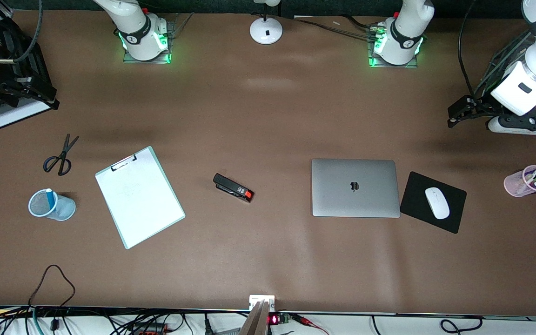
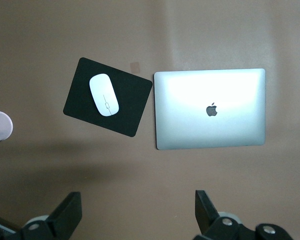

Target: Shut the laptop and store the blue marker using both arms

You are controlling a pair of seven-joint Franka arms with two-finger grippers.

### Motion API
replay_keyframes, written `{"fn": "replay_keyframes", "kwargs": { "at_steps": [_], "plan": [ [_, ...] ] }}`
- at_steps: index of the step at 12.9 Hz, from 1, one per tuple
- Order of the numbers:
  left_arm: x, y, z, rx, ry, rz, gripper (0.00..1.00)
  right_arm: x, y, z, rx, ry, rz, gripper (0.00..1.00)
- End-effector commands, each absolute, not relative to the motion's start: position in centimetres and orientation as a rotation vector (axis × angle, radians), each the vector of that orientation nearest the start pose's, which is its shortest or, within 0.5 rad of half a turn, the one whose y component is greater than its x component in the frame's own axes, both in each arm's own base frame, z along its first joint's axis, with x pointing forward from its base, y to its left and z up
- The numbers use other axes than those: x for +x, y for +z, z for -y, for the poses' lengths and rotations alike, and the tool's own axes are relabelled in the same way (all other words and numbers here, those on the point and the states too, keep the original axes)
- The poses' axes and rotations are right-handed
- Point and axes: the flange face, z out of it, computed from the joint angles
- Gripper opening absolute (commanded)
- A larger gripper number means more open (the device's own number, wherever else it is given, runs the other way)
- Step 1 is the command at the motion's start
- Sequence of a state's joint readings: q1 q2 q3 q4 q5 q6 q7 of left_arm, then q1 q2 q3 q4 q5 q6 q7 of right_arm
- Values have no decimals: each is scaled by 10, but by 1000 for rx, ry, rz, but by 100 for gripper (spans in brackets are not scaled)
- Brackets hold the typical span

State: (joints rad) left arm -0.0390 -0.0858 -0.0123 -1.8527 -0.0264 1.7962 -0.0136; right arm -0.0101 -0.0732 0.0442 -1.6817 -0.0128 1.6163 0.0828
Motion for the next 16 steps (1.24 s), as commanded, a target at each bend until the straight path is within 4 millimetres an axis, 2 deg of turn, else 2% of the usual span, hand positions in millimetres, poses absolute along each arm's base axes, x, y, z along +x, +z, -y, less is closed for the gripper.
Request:
{"fn": "replay_keyframes", "kwargs": {
  "at_steps": [1,3,5,12,16],
  "plan": [
    [539,561,30,-3162,-57,-80,100,531,616,-22,-3145,-29,-56,100],
    [539,561,30,-3162,-57,-80,100,531,614,-18,-3097,-20,3,100],
    [539,561,30,-3162,-57,-80,100,529,617,-18,-3096,-27,-11,100],
    [539,561,30,-3162,-57,-80,100,533,614,-15,-3118,-9,-9,100],
    [539,561,30,-3162,-57,-80,100,532,615,-20,-3152,-10,5,100]
  ]
}}
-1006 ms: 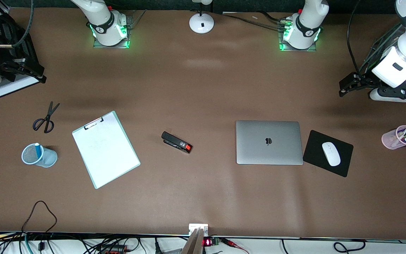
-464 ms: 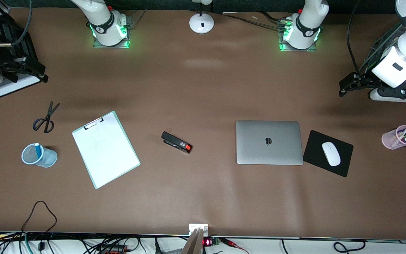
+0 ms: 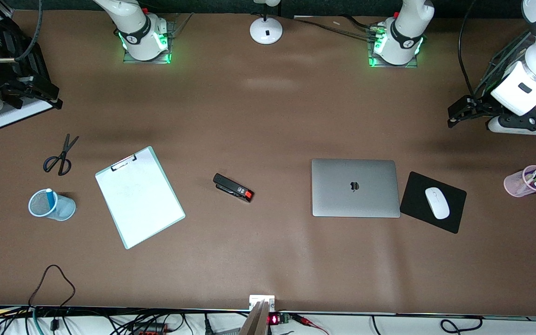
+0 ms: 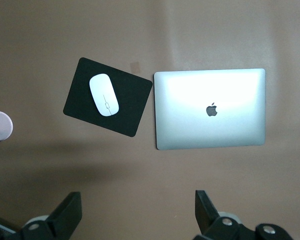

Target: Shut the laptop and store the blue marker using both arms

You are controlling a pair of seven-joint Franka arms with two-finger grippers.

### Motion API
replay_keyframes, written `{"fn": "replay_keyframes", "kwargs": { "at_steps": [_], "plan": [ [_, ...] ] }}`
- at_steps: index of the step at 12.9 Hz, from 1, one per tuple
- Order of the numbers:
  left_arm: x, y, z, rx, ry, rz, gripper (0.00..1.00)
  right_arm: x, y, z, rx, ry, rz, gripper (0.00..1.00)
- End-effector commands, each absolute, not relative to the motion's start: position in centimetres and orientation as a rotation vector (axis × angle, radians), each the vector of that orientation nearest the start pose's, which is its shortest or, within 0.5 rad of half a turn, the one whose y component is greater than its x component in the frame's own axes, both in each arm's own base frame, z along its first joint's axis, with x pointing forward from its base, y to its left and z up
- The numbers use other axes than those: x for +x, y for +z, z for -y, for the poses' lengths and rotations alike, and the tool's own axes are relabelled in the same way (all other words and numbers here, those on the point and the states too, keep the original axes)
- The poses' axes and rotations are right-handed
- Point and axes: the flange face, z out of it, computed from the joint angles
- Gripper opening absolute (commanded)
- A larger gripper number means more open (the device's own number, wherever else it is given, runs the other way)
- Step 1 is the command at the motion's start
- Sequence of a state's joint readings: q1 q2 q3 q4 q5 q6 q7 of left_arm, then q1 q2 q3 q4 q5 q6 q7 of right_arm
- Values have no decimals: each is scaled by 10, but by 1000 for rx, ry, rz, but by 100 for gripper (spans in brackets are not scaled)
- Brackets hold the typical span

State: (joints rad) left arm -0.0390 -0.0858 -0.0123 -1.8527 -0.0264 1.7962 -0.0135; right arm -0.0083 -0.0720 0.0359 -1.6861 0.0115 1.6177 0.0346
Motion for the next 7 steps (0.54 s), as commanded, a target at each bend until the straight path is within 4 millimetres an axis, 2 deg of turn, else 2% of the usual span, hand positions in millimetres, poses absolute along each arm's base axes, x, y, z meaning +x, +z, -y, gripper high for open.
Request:
{"fn": "replay_keyframes", "kwargs": {
  "at_steps": [1,7],
  "plan": [
    [539,561,30,-3162,-57,-80,100,532,615,-20,-3151,-10,5,100],
    [539,561,31,-3163,-57,-80,100,533,612,-21,-3138,-2,-1,100]
  ]
}}
